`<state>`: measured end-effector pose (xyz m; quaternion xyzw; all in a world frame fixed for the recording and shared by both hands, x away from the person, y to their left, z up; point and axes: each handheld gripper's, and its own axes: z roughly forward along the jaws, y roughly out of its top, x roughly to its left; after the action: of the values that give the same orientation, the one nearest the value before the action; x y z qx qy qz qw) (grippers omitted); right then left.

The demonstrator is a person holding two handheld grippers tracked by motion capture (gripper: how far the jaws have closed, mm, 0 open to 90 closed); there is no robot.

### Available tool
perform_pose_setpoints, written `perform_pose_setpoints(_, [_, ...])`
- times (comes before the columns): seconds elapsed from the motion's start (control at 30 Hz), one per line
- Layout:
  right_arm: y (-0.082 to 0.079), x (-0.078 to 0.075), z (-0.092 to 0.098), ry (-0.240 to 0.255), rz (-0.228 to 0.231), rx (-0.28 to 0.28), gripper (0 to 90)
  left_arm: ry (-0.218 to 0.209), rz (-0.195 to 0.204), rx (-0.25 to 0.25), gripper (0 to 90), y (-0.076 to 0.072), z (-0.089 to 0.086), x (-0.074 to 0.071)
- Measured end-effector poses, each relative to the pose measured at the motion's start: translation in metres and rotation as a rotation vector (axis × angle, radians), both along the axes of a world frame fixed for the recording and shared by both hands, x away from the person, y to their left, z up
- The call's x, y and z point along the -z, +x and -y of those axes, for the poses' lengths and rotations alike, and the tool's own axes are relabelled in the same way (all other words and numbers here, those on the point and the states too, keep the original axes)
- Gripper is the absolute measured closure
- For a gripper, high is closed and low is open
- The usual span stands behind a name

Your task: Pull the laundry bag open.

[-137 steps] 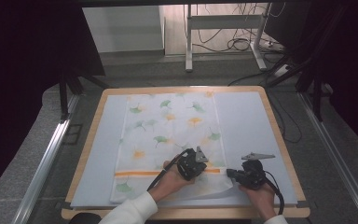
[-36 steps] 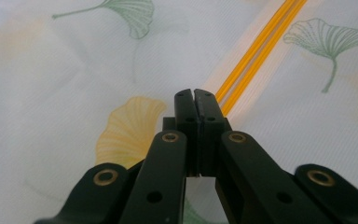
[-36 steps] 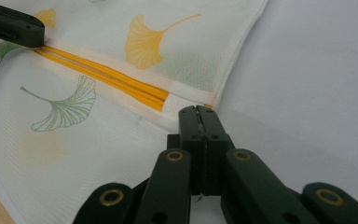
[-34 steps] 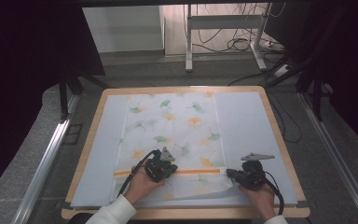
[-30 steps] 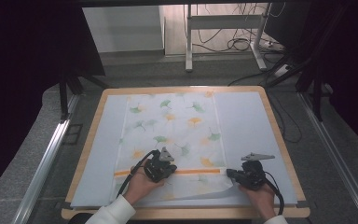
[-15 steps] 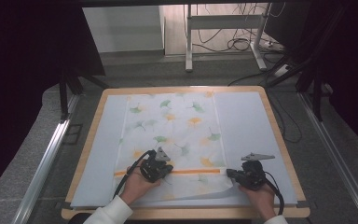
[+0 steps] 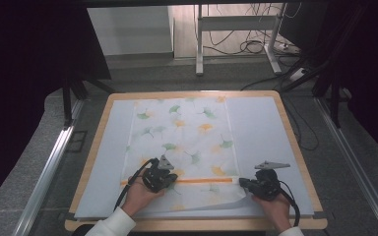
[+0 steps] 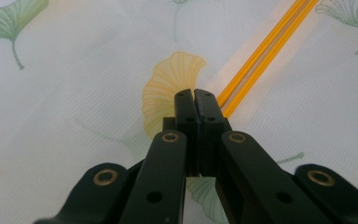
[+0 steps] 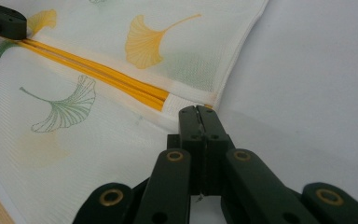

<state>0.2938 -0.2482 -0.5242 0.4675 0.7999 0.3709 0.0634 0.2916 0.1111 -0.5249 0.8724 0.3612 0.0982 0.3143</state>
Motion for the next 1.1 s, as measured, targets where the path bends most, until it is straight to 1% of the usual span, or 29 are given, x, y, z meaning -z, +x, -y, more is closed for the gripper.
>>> perform_pose_setpoints(0.6, [0.0,0.0,0.0,0.0,0.002,-0.002,89.1,-0.004,-0.005,-0.023,90.0,-0.002,-0.014,0.001])
perform_pose_setpoints(0.73, [0.0,0.0,0.0,-0.001,0.002,-0.003,89.0,0.004,-0.006,-0.026,90.0,-0.003,-0.017,0.0])
perform_pose_setpoints(0.97, [0.0,0.0,0.0,-0.006,0.003,-0.004,89.0,-0.001,-0.012,-0.041,90.0,-0.005,-0.022,0.001])
perform_pose_setpoints(1.1, [0.0,0.0,0.0,-0.002,0.003,-0.003,89.0,-0.002,-0.011,-0.041,90.0,-0.005,-0.026,0.001])
